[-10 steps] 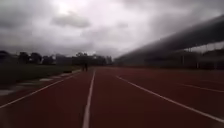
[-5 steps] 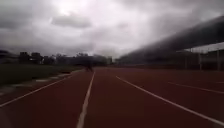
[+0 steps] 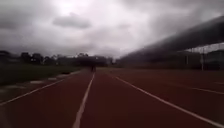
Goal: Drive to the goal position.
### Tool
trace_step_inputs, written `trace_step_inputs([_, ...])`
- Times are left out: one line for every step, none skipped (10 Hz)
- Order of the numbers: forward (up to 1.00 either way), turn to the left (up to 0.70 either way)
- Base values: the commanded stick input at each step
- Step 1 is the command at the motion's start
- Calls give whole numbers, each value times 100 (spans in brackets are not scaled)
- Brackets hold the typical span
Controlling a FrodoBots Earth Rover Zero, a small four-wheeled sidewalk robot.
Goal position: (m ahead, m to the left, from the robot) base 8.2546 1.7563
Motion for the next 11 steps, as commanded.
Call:
trace_step_inputs([70, 0])
trace_step_inputs([70, 0])
trace_step_inputs([70, 0])
trace_step_inputs([70, 0])
trace_step_inputs([70, 0])
trace_step_inputs([70, 0])
trace_step_inputs([70, 0])
trace_step_inputs([70, 0])
trace_step_inputs([70, 0])
trace_step_inputs([70, 0])
trace_step_inputs([70, 0])
